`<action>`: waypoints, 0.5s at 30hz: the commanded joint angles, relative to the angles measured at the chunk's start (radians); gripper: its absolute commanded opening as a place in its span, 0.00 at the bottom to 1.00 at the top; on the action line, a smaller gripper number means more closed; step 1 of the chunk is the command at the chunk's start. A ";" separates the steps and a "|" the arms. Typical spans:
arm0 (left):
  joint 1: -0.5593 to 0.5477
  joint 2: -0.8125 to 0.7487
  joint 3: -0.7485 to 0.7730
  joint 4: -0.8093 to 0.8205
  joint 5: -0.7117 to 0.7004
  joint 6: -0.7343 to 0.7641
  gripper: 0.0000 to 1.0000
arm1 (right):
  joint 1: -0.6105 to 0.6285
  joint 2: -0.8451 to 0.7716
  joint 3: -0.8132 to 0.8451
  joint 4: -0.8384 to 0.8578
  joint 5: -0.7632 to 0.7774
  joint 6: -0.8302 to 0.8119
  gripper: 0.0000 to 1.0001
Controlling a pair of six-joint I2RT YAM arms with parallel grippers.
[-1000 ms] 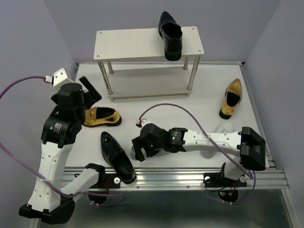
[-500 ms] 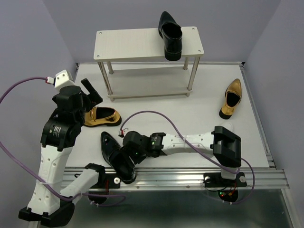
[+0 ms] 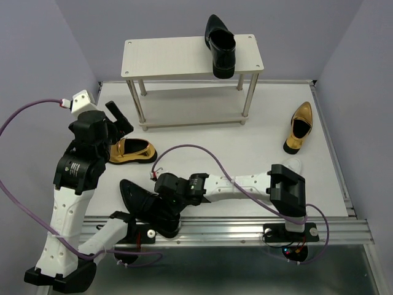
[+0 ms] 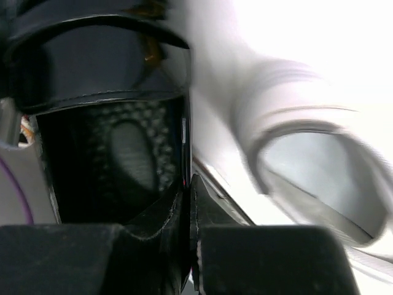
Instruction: Place and organize the shoes onto the shoe shelf
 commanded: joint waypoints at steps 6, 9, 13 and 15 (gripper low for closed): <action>0.004 -0.016 -0.018 0.038 0.001 0.017 0.98 | -0.089 -0.165 -0.093 -0.115 0.259 0.129 0.01; 0.005 -0.014 -0.038 0.057 0.025 0.013 0.98 | -0.110 -0.257 -0.159 -0.141 0.348 0.224 0.01; 0.004 -0.006 -0.061 0.075 0.053 0.011 0.98 | -0.144 -0.399 -0.237 -0.141 0.449 0.386 0.01; 0.005 -0.006 -0.069 0.074 0.058 0.011 0.98 | -0.155 -0.435 -0.272 -0.143 0.483 0.436 0.01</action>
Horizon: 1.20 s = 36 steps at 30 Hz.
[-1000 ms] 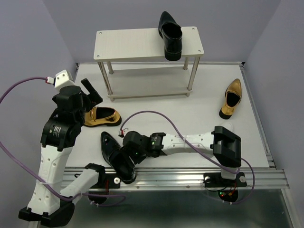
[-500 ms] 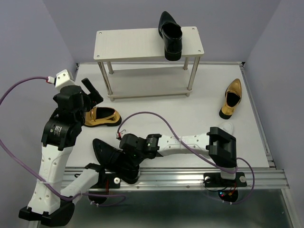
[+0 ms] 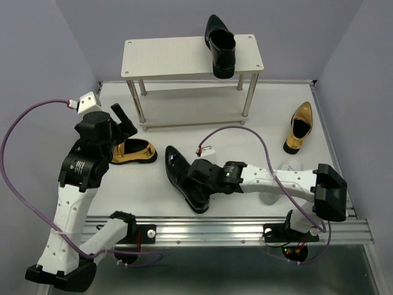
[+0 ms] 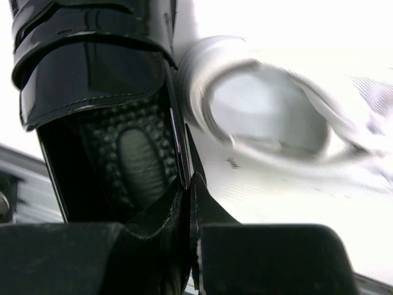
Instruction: Place and organize the shoes onto the shoe shelf
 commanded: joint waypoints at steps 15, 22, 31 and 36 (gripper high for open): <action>0.002 0.019 -0.149 0.062 0.097 -0.058 0.95 | -0.034 0.132 0.172 0.143 0.198 0.200 0.45; -0.050 0.013 -0.244 0.057 0.095 -0.178 0.91 | -0.055 0.115 0.191 0.158 0.207 0.161 0.83; -0.344 0.083 -0.379 0.066 0.052 -0.466 0.80 | -0.109 -0.199 0.018 0.206 0.375 0.026 1.00; -0.502 0.174 -0.414 0.077 0.021 -0.616 0.77 | -0.170 -0.371 -0.065 0.147 0.461 0.009 1.00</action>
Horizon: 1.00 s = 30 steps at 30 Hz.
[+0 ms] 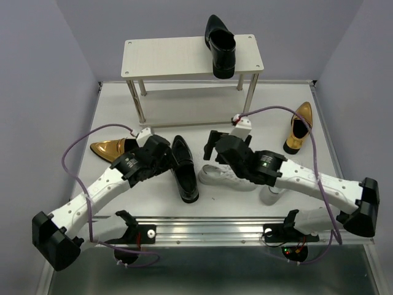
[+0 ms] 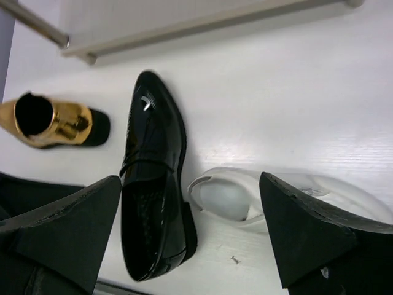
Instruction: Place and organize the shoes onto the shoe shelf
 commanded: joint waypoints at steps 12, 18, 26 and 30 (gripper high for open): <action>-0.300 0.280 0.012 -0.062 -0.046 -0.436 0.76 | -0.083 -0.271 -0.134 -0.113 0.249 -0.056 1.00; -0.335 0.334 0.021 -0.088 -0.037 -0.476 0.68 | -0.083 -0.235 -0.141 -0.113 0.218 -0.039 1.00; -0.337 0.274 -0.017 -0.077 -0.056 -0.493 0.16 | -0.083 -0.215 -0.125 -0.113 0.229 -0.056 1.00; -0.339 0.248 0.038 -0.180 -0.110 -0.476 0.00 | -0.083 -0.209 -0.119 -0.115 0.227 -0.058 1.00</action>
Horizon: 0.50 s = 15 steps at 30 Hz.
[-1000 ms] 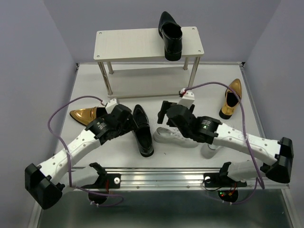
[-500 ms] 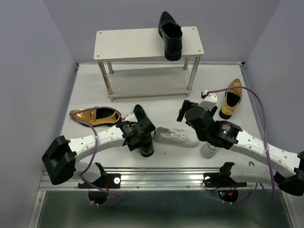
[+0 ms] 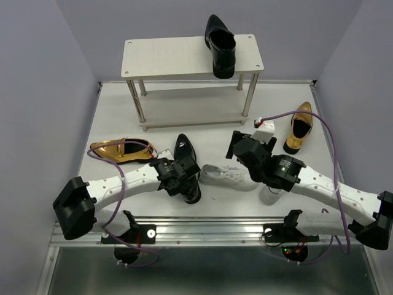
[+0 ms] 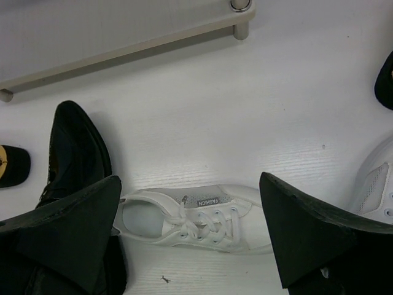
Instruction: Place and organize the shoes onto the shoe shelf
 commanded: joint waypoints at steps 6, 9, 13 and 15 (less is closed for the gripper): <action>-0.008 -0.147 0.251 -0.226 -0.141 0.123 0.00 | -0.001 0.009 0.027 0.003 0.039 -0.011 1.00; -0.008 -0.184 0.336 -0.295 -0.130 0.227 0.00 | -0.001 0.012 0.031 0.003 0.046 -0.018 1.00; -0.008 -0.228 0.394 -0.323 -0.079 0.367 0.00 | -0.001 0.018 0.037 0.003 0.055 -0.024 1.00; -0.008 -0.253 0.407 -0.324 -0.059 0.425 0.00 | -0.001 0.016 0.043 0.003 0.062 -0.031 1.00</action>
